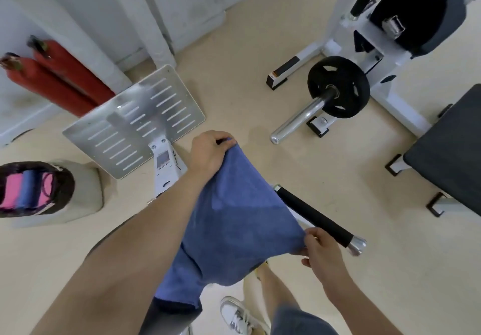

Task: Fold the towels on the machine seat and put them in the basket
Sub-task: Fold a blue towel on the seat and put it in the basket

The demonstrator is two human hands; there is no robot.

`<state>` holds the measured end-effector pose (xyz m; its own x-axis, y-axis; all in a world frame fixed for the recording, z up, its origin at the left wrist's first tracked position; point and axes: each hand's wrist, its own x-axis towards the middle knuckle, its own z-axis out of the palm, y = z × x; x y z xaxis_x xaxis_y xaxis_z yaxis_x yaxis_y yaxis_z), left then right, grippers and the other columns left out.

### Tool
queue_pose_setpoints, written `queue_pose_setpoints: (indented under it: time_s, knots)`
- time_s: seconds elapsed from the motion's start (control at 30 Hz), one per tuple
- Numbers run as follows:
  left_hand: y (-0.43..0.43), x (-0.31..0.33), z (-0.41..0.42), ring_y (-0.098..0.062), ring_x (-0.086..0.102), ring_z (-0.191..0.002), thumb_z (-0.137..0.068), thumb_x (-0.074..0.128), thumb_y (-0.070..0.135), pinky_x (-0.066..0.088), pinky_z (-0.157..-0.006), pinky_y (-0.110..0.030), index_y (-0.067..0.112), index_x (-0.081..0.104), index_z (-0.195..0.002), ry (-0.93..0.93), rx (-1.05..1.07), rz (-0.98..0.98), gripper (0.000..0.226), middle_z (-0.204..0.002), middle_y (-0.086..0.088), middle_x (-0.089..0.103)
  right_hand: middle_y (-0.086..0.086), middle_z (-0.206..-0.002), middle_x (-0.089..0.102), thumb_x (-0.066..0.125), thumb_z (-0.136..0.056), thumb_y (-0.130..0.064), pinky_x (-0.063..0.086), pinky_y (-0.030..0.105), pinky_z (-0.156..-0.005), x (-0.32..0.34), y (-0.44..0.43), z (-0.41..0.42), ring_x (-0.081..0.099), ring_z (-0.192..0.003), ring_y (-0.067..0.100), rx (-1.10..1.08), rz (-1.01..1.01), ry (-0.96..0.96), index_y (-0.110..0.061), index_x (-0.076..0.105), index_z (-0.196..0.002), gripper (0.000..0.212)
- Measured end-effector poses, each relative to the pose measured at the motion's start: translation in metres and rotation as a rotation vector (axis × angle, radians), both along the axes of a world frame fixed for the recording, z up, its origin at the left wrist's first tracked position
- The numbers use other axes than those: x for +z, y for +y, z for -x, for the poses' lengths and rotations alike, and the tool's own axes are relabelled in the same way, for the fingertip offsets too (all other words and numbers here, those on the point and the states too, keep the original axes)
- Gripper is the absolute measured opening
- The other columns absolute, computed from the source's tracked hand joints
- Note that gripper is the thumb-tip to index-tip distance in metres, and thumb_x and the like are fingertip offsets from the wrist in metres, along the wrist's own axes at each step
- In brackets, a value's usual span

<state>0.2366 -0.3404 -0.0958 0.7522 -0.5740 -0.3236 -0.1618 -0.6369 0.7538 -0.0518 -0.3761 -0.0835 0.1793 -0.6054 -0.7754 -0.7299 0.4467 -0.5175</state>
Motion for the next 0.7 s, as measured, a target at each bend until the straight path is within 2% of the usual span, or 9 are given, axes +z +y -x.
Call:
queue_pose_setpoints:
  time_s: [0.07, 0.13, 0.17, 0.23, 0.33, 0.4, 0.47, 0.57, 0.7]
  knots:
    - [-0.003, -0.001, 0.0, -0.002, 0.059, -0.078, -0.085, 0.064, 0.022, 0.039, -0.073, -0.006, 0.033, 0.07, -0.076, -0.008, -0.012, -0.006, 0.015, -0.079, 0.017, 0.066, 0.008, -0.081, 0.067, 0.042, -0.086, -0.003, 0.05, 0.037, -0.065, -0.001, -0.002, -0.002, 0.067, -0.084, 0.03, 0.043, 0.059, 0.024, -0.009, 0.057, -0.081, 0.017]
    - [0.0, 0.002, -0.001, -0.003, 0.054, -0.073, -0.084, 0.067, 0.027, 0.043, -0.075, -0.016, 0.033, 0.068, -0.089, -0.006, -0.016, -0.028, 0.008, -0.081, 0.017, 0.062, 0.001, -0.083, 0.066, 0.048, -0.085, -0.005, 0.052, 0.041, -0.075, 0.005, -0.004, -0.004, 0.064, -0.087, 0.028, 0.169, 0.12, 0.076, -0.013, 0.059, -0.086, 0.013]
    - [0.007, 0.006, -0.002, -0.006, 0.052, -0.075, -0.083, 0.069, 0.028, 0.042, -0.076, -0.019, 0.032, 0.066, -0.099, -0.007, -0.002, -0.044, 0.017, -0.086, 0.014, 0.061, -0.003, -0.09, 0.064, 0.051, -0.085, -0.008, 0.05, 0.039, -0.08, 0.011, -0.006, -0.005, 0.062, -0.091, 0.026, 0.252, 0.154, 0.109, -0.014, 0.058, -0.093, 0.012]
    - [0.036, 0.017, -0.007, -0.009, 0.052, -0.078, -0.085, 0.068, 0.026, 0.04, -0.076, -0.02, 0.029, 0.062, -0.112, -0.018, 0.068, -0.07, 0.028, -0.095, 0.009, 0.06, -0.003, -0.105, 0.059, 0.055, -0.084, -0.008, 0.044, 0.034, -0.083, 0.025, -0.012, -0.01, 0.057, -0.1, 0.024, 0.4, 0.299, 0.139, -0.016, 0.055, -0.113, 0.03]
    - [0.119, 0.035, -0.009, -0.011, 0.059, -0.079, -0.089, 0.062, 0.021, 0.045, -0.079, -0.026, 0.025, 0.07, -0.097, -0.112, 0.185, -0.143, 0.012, -0.093, 0.008, 0.067, 0.004, -0.118, 0.059, 0.056, -0.08, -0.003, 0.041, 0.034, -0.081, 0.057, -0.024, -0.037, 0.054, -0.104, 0.028, 0.541, 0.593, 0.045, -0.014, 0.056, -0.121, 0.042]
    - [0.179, 0.038, -0.003, -0.015, 0.061, -0.086, -0.091, 0.057, 0.022, 0.043, -0.078, -0.027, 0.022, 0.072, -0.091, -0.111, 0.239, -0.317, 0.015, -0.092, 0.009, 0.068, 0.0, -0.122, 0.059, 0.056, -0.083, -0.004, 0.039, 0.03, -0.08, 0.074, -0.029, -0.065, 0.052, -0.107, 0.026, 0.672, 0.695, -0.023, -0.015, 0.058, -0.121, 0.04]
    - [0.224, 0.03, 0.011, -0.023, 0.062, -0.087, -0.092, 0.052, 0.025, 0.043, -0.072, -0.029, 0.022, 0.07, -0.08, -0.053, 0.195, -0.471, 0.022, -0.086, 0.004, 0.069, -0.005, -0.124, 0.059, 0.054, -0.087, -0.008, 0.039, 0.029, -0.083, 0.083, -0.027, -0.099, 0.051, -0.11, 0.021, 0.848, 0.727, -0.101, -0.018, 0.058, -0.122, 0.037]
    - [0.252, 0.01, 0.027, -0.032, 0.057, -0.081, -0.094, 0.051, 0.026, 0.036, -0.064, -0.031, 0.02, 0.057, -0.062, -0.079, 0.073, -0.474, 0.033, -0.069, -0.001, 0.063, -0.006, -0.127, 0.058, 0.047, -0.091, -0.011, 0.038, 0.028, -0.095, 0.071, -0.019, -0.151, 0.048, -0.118, 0.019, 1.109, 0.704, -0.188, -0.021, 0.058, -0.124, 0.036]
    - [0.249, -0.012, 0.022, -0.03, 0.056, -0.093, -0.092, 0.042, 0.036, 0.043, -0.078, -0.034, 0.022, 0.068, -0.083, -0.152, -0.031, -0.492, 0.03, -0.087, -0.002, 0.066, -0.004, -0.137, 0.053, 0.038, -0.094, -0.013, 0.038, 0.046, -0.104, 0.022, -0.023, -0.205, 0.042, -0.128, 0.023, 1.376, 0.585, -0.095, -0.026, 0.05, -0.134, 0.044]
